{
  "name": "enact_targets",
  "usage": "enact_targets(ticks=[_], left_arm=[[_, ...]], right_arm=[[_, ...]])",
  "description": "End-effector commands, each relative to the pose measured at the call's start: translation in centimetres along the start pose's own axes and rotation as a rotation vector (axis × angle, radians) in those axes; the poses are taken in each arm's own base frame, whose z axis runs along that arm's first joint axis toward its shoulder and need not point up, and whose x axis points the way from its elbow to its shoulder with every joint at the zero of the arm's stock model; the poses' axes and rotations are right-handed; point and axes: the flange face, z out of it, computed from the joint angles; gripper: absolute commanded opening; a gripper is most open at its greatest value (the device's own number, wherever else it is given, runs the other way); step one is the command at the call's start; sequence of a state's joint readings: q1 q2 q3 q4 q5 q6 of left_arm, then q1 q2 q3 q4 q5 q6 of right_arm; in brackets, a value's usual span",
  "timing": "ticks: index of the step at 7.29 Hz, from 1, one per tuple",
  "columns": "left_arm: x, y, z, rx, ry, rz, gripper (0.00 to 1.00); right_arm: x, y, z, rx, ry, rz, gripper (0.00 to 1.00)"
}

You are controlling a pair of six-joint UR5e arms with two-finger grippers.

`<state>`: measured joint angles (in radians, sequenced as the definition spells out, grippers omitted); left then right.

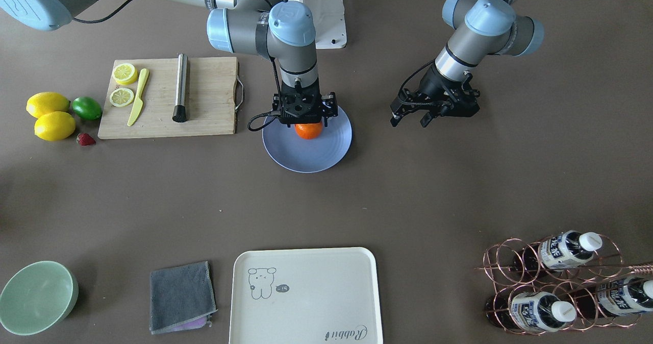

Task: Pick orange to plate

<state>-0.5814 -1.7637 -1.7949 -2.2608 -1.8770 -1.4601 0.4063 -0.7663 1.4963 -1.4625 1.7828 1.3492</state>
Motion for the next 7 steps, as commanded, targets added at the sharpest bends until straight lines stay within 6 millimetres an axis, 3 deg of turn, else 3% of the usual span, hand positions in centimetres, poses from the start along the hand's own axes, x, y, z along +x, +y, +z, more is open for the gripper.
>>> enact_targets(ticks=[1,2,3,4,5,6,7], left_arm=[[0.3,-0.3,-0.3,0.004,0.007,0.001,0.96],[-0.6,-1.9,-1.0,0.008,-0.006,0.001,0.96],[-2.4,-5.7,-3.2,-0.021,-0.033,0.072,0.96],[-4.3,-10.3,-7.0,-0.037,-0.06,0.092,0.96],[-7.7,-13.7,-10.9,-0.049,-0.059,0.133,0.96],[-13.6,-16.2,-14.9,-0.034,-0.079,0.19,0.96],[-20.1,-16.8,-18.2,-0.044,-0.098,0.282,0.96]], right_arm=[[0.0,-0.3,-1.0,0.003,-0.015,-0.005,1.0],[2.7,-3.0,-4.2,0.015,-0.031,0.026,1.0],[8.7,-7.5,-8.3,-0.012,-0.025,0.013,1.0],[16.9,-11.4,-13.1,-0.028,-0.009,-0.038,1.0],[25.7,-14.4,-16.3,-0.017,0.008,-0.118,1.0],[33.8,-17.2,-18.0,-0.036,0.019,-0.173,1.0],[41.9,-19.2,-19.1,-0.04,0.049,-0.225,1.0]])
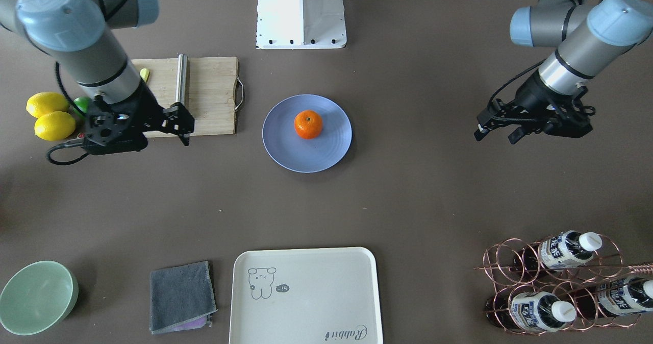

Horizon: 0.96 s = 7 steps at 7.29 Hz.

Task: Pick orange to plate

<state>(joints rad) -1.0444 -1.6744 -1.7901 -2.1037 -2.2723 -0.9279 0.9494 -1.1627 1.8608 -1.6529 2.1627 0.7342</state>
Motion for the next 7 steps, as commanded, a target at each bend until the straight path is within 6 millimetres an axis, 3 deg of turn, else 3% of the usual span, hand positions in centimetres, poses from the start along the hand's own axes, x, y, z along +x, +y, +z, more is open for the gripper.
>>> enact_targets(ticks=[1,2,3,4,5,7], left_arm=[[-14.3,0.8,-6.7,0.006,-0.038,0.145,0.96],[-18.5,0.6,-8.5,-0.011,-0.052,0.161,0.96],[-21.7,0.1,-11.0,-0.048,-0.095,0.157,0.96],[-24.3,-0.5,-13.2,-0.103,-0.13,0.125,0.96],[-25.2,-2.2,-15.6,-0.131,-0.158,0.104,0.96],[-27.7,-1.3,-17.6,-0.131,-0.187,0.097,0.97]], right_arm=[[18.2,-0.4,-3.0,-0.027,0.024,-0.108,1.0],[25.2,0.3,-3.3,-0.049,0.003,-0.139,1.0],[30.5,1.8,-3.5,-0.06,0.015,-0.171,1.0],[33.7,3.8,-3.6,-0.065,0.023,-0.169,1.0],[35.4,5.2,-3.2,-0.077,0.026,-0.159,1.0],[37.6,7.6,-2.0,-0.109,0.031,-0.12,1.0]])
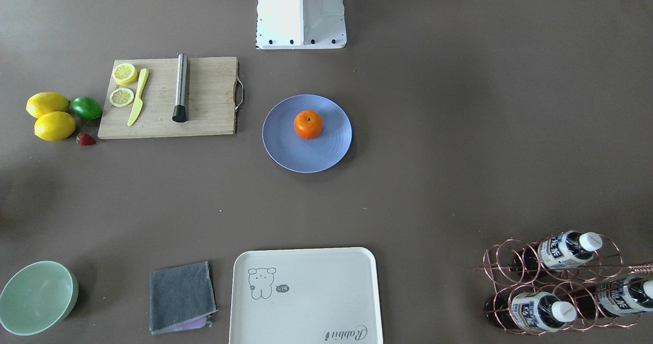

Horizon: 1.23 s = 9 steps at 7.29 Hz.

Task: Pick orange to plate

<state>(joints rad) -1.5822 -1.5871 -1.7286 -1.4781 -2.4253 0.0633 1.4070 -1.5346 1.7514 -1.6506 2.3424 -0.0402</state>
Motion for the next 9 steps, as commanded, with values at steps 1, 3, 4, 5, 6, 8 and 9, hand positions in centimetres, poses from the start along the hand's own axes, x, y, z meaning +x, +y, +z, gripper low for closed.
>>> enact_targets(ticks=[1,3,4,5,6,8,9], left_arm=[[-2.0,0.8,-1.4,0.002,-0.02,-0.027,0.97],[-1.3,0.2,-2.7,0.033,-0.026,0.0,0.97],[-1.1,0.5,-3.0,0.055,-0.029,0.02,0.97],[-1.6,1.2,-2.5,0.054,-0.028,0.019,0.97],[-2.0,1.6,-2.1,0.046,-0.029,0.012,0.97],[-2.5,2.4,-1.5,0.035,-0.027,-0.004,0.97],[-3.1,3.4,-0.9,0.028,-0.027,-0.012,0.97]], right_arm=[[2.0,2.5,1.0,-0.024,0.007,0.035,1.0],[3.7,4.0,0.8,-0.024,0.016,0.074,1.0],[4.5,4.6,0.1,-0.009,0.014,0.094,1.0],[5.0,5.0,-0.2,-0.002,0.014,0.107,1.0],[5.4,5.2,-0.4,0.0,0.021,0.114,1.0],[6.0,5.8,-0.4,0.0,0.02,0.131,1.0],[6.1,5.9,-0.3,-0.002,0.017,0.133,1.0]])
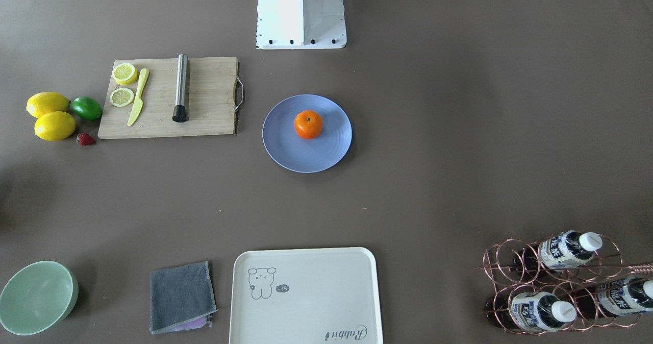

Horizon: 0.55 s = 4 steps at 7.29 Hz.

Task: Pick orange to plate

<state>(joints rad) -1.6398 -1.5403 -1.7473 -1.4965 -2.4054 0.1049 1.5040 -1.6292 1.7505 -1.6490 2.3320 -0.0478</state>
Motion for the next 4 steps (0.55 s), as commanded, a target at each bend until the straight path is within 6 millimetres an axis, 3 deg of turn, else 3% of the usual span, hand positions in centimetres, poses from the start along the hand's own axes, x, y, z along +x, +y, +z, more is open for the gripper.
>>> enact_targets(ticks=[1,4], left_arm=[[-0.6,1.2,0.7,0.009,-0.004,0.01,0.97],[-0.9,1.2,0.9,0.007,-0.013,0.006,0.97]], right_arm=[[0.3,0.4,0.1,-0.002,-0.004,0.006,1.0],[0.2,-0.3,-1.0,0.023,-0.001,0.005,1.0]])
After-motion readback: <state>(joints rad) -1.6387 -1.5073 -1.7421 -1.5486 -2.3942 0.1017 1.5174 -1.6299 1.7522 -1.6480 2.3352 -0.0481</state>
